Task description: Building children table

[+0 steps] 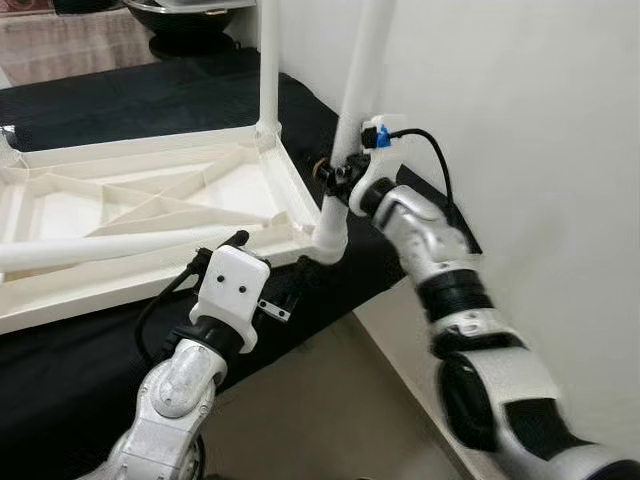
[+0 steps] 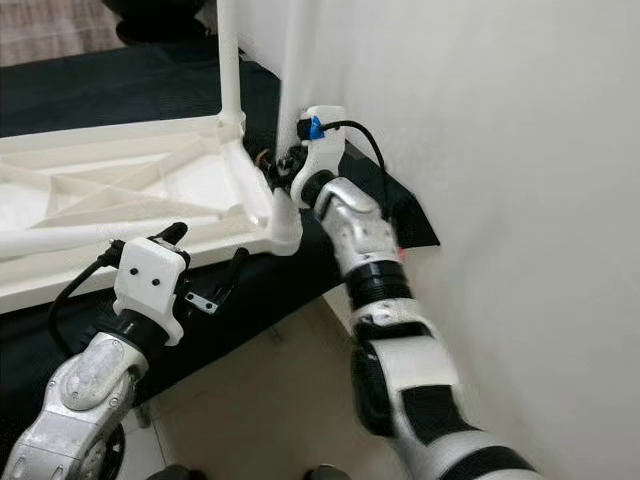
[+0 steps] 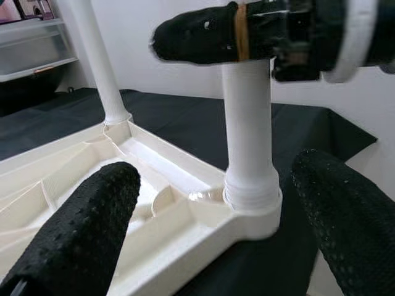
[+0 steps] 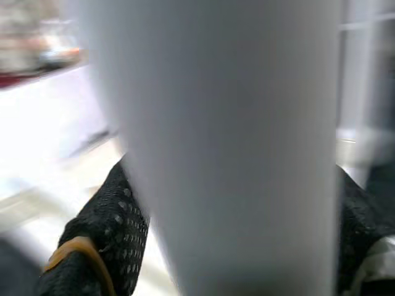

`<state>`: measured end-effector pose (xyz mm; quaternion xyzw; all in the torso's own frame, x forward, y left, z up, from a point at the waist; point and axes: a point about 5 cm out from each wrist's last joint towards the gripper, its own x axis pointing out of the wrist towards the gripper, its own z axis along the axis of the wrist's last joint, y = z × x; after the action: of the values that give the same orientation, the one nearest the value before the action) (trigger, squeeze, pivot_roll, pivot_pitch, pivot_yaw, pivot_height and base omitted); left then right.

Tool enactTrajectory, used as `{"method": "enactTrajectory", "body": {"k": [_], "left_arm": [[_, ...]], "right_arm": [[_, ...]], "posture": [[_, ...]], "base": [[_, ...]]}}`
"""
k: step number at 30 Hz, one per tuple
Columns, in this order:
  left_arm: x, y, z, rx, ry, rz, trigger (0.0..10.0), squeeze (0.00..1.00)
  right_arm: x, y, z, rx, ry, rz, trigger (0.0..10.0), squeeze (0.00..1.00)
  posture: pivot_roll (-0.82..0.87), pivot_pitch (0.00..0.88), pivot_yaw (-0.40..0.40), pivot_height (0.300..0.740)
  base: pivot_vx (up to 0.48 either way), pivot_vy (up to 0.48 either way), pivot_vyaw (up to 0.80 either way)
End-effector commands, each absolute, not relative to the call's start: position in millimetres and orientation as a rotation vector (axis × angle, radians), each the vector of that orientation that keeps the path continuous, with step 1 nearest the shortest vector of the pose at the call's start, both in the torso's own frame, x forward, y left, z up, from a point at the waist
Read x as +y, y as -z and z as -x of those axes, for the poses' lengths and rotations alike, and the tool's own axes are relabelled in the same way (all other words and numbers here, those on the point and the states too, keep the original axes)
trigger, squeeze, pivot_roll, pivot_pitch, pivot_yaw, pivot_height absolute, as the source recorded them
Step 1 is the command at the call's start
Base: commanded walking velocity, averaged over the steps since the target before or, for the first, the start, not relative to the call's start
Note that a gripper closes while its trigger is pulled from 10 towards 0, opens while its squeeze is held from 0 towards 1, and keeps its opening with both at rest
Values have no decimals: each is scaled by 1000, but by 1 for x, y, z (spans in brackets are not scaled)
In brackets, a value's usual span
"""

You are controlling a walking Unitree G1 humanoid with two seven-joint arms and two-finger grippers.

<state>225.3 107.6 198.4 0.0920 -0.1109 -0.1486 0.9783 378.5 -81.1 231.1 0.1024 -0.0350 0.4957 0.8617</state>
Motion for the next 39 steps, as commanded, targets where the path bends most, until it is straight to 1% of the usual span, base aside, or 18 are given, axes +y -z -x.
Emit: {"method": "enactTrajectory", "body": {"k": [1,7,8,12,13,16,19,20,21,23,24,25,26,28,30,35,36,39], "left_arm": [[104,-194,-225,-210,312,-180,10000,0],[104,-194,-225,-211,314,-181,10000,0],[104,-194,-225,-211,313,-182,10000,0],[104,-194,-225,-212,312,-183,10000,0],[104,-194,-224,-211,311,-183,10000,0],[104,-194,-224,-210,310,-184,10000,0],[105,-193,-223,-209,308,-184,10000,0],[105,-193,-223,-209,307,-184,10000,0],[105,-193,-223,-209,307,-184,10000,0],[105,-193,-223,-207,307,-181,10000,0],[105,-193,-223,-207,307,-181,10000,0],[105,-192,-224,-206,307,-180,10000,0],[105,-192,-224,-206,307,-180,10000,0],[104,-191,-223,-201,309,-180,10000,0],[104,-190,-223,-198,309,-180,10000,0],[103,-190,-223,-196,310,-181,10000,0],[104,-190,-223,-195,310,-181,10000,0],[104,-190,-223,-195,310,-181,10000,0]], "right_arm": [[-68,-235,-367,-76,-1250,-232,10000,0],[-63,-231,-367,-61,-1336,-220,10000,0],[-56,-228,-371,-44,-1301,-206,9490,0],[-51,-226,-374,-31,-1276,-198,9490,0],[-46,-226,-376,-44,-1239,-197,0,0],[-38,-226,-376,-75,-1204,-186,0,0],[-37,-223,-382,-72,-1071,-142,0,0],[-40,-221,-386,-67,-969,-115,0,0],[-40,-221,-386,-67,-969,-115,0,0],[-55,-219,-400,-27,-652,-105,0,0],[-55,-219,-400,-27,-652,-105,0,0],[-64,-217,-406,-6,-490,-105,0,0],[-64,-217,-406,-6,-490,-105,0,0],[-93,-209,-412,45,-105,-136,0,0],[-109,-205,-410,45,104,-167,0,0],[-113,-207,-406,12,219,-173,0,0],[-103,-211,-405,-3,187,-206,10000,0],[-95,-213,-405,-9,158,-229,10000,0]], "posture": [[71,59,-105,740],[75,55,-109,740],[80,53,-112,740],[81,53,-113,740],[85,52,-116,740],[87,52,-119,740],[85,53,-118,740],[79,54,-120,740],[79,54,-120,740],[77,53,-118,740],[77,53,-118,740],[76,57,-117,740],[76,57,-117,740],[75,58,-117,740],[75,58,-117,740],[75,63,-112,740],[75,66,-111,740],[73,67,-111,740]], "base": [[0,0,0],[0,0,0],[0,0,0],[0,0,0],[0,0,0],[0,0,0],[0,0,0],[0,0,0],[0,0,0],[0,0,0],[0,0,0],[0,0,0],[0,0,0],[0,0,0],[0,0,0],[0,0,0],[0,0,0],[0,0,0]]}}
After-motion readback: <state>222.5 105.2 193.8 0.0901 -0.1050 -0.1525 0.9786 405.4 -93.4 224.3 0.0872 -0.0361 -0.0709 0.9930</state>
